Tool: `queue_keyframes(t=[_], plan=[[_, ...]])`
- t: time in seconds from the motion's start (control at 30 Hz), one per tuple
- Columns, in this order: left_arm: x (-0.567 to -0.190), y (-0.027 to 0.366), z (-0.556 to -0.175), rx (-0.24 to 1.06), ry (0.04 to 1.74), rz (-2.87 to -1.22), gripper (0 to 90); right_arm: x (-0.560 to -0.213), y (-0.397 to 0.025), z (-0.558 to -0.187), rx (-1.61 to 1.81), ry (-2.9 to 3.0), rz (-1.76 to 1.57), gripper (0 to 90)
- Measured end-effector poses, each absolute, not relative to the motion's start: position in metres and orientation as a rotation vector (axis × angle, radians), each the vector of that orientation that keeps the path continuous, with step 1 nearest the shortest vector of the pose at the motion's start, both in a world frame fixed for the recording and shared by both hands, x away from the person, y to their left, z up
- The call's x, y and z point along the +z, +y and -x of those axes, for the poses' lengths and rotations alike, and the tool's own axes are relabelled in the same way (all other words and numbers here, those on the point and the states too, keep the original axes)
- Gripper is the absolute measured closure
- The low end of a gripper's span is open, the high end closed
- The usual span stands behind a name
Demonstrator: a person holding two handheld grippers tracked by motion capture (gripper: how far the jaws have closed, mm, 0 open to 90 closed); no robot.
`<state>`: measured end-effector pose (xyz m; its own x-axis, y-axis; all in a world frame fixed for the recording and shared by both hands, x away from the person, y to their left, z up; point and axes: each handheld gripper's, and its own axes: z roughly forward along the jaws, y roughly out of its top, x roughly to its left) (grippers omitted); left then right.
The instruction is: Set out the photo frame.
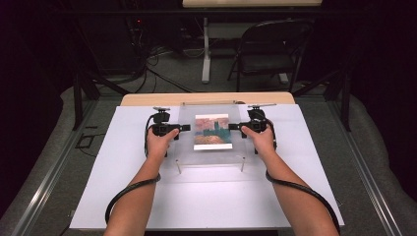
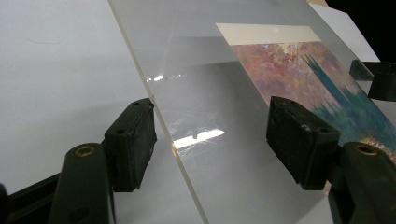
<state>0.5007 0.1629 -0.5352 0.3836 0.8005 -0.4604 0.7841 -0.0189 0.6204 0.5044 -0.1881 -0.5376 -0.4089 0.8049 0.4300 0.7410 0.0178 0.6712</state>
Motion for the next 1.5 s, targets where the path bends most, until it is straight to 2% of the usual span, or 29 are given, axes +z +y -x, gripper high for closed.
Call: queue_keyframes(t=[0.63, 0.77, 1.5], plan=[[-0.509, 0.171, -0.481, 0.1, 1.309, -1.764, 43.6, -0.511, -0.185, -0.485, 1.358, 2.167, -1.498, 31.8], [-0.502, 0.174, -0.476, 0.103, 1.299, -1.754, 47.9, -0.504, -0.186, -0.48, 1.36, 2.171, -1.459, 33.2], [-0.472, 0.182, -0.445, 0.17, 1.204, -1.768, 57.9, -0.473, -0.188, -0.449, 1.334, 2.168, -1.301, 41.2]])
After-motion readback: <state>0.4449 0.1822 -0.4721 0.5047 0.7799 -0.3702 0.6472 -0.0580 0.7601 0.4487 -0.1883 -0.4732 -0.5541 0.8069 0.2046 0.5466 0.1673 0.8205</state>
